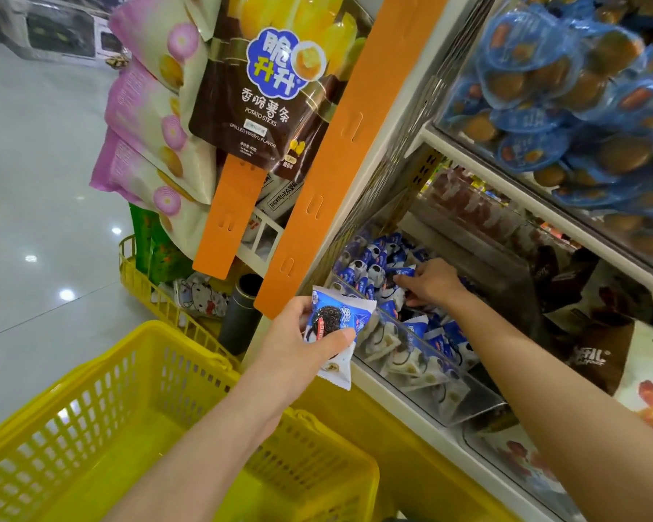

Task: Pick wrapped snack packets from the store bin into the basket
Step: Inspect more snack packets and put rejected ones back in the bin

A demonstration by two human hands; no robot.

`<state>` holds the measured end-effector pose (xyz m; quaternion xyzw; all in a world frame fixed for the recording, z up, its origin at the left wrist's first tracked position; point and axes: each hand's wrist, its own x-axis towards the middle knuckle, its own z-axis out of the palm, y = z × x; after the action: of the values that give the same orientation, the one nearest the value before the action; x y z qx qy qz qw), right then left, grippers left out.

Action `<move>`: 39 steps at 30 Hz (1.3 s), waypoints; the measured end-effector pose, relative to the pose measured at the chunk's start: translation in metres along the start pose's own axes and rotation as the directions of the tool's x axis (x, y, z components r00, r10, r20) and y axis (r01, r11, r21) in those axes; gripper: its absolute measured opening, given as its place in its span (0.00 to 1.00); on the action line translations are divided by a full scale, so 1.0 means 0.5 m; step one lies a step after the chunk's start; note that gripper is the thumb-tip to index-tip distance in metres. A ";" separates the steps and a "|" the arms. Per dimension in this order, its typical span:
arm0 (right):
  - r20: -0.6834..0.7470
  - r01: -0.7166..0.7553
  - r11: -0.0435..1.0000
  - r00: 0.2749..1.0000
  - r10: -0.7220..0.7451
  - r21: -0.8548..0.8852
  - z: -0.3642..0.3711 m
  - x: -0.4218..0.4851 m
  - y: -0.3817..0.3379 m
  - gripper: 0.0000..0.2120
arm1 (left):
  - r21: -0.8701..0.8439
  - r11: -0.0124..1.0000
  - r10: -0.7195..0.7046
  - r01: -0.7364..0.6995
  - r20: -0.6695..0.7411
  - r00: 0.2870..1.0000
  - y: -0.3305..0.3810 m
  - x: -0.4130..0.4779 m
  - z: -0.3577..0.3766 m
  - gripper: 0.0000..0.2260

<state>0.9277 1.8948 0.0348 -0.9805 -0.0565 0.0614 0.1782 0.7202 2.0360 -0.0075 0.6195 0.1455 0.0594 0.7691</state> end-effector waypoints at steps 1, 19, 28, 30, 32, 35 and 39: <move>-0.034 0.013 1.000 0.999 -0.012 0.009 0.006 0.004 -0.003 0.23 | 0.001 1.000 -0.001 0.001 -0.001 1.000 0.000 0.002 0.000 0.19; -0.289 0.303 0.935 0.926 -0.243 0.182 -0.002 -0.110 -0.024 0.17 | -0.036 0.998 -0.057 0.058 0.021 0.998 -0.009 -0.006 0.011 0.11; -0.159 0.543 0.771 0.838 -0.522 0.333 0.097 -0.306 -0.015 0.06 | 0.003 0.999 -0.034 0.034 0.080 0.996 -0.042 -0.034 0.011 0.08; -0.066 0.403 0.763 0.900 -0.431 0.506 0.110 -0.309 -0.012 0.04 | 0.007 0.999 -0.037 0.036 0.095 0.995 -0.047 -0.041 0.012 0.07; 0.007 0.269 0.720 0.935 -0.355 0.640 0.117 -0.306 -0.007 0.08 | 0.015 1.000 -0.024 0.023 0.105 0.994 -0.052 -0.046 0.012 0.06; 0.018 0.220 0.678 0.945 -0.325 0.701 0.122 -0.304 0.000 0.12 | -0.006 1.000 0.010 -0.009 0.104 0.995 -0.057 -0.052 0.015 0.05; -0.012 0.305 0.714 0.923 -0.384 0.630 0.132 -0.309 -0.005 0.10 | -0.016 1.000 0.023 -0.022 0.045 0.999 -0.065 -0.053 0.011 0.08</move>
<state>0.7656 1.8991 -0.0103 -0.8330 -0.2257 0.1008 0.4950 0.6937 2.0165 -0.0342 0.6165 0.1207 0.0552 0.7761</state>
